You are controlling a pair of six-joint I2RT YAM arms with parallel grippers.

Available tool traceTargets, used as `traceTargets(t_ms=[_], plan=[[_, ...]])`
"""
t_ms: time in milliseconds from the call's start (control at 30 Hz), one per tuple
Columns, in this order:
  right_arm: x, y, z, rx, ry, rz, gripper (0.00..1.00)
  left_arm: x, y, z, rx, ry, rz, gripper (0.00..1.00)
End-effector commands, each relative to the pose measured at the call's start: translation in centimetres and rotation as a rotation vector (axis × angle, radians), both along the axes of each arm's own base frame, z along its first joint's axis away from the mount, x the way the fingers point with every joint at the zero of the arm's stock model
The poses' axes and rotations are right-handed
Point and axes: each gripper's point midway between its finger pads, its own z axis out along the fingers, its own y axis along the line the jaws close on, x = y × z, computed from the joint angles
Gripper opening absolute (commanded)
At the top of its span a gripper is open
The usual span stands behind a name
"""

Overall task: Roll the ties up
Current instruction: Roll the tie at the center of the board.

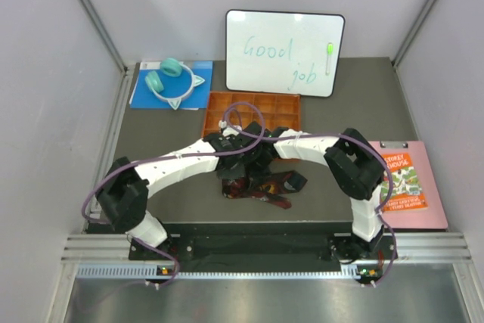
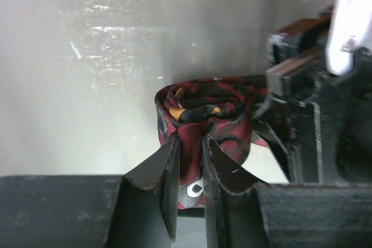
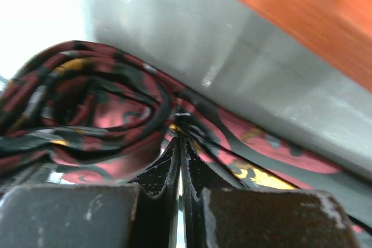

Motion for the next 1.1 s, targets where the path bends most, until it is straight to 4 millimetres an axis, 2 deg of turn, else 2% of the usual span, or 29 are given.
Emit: traceTargets(t_ms=[0,100,400,567,733,800,833,867,900,1067], plan=[[-0.2,1.7,0.5,0.033,-0.053,0.047,0.00,-1.2,-5.9,1.1,-0.046,-0.017,-0.218,0.02],[0.0,0.5,0.4,-0.011,-0.061,0.034,0.00,-1.5,-6.8,1.2,-0.014,-0.021,-0.236,0.02],[1.3,-3.1,1.3,-0.063,-0.065,-0.026,0.00,-1.2,-7.1,1.5,0.079,-0.045,-0.220,0.00],[1.7,-6.1,0.7,-0.113,-0.050,-0.060,0.00,-0.7,-7.2,2.4,0.141,-0.076,-0.226,0.00],[2.1,-9.2,0.0,-0.124,-0.024,-0.112,0.02,-0.7,-6.6,2.0,0.265,-0.081,-0.248,0.00],[2.6,-10.6,0.1,-0.123,-0.025,-0.141,0.02,-0.8,-7.0,1.8,0.299,-0.084,-0.261,0.00],[2.8,-11.1,0.3,-0.120,-0.025,-0.153,0.04,-1.0,-6.4,1.9,0.341,-0.078,-0.265,0.00],[2.9,-11.6,0.3,-0.117,-0.028,-0.160,0.05,-0.7,-6.8,2.4,0.352,-0.106,-0.258,0.00],[3.0,-12.1,0.3,-0.109,-0.018,-0.173,0.06,-0.7,-6.6,2.1,0.381,-0.102,-0.260,0.00],[2.8,-12.6,1.0,-0.079,-0.028,-0.152,0.10,-0.1,-5.0,2.3,0.457,-0.122,-0.254,0.00]])
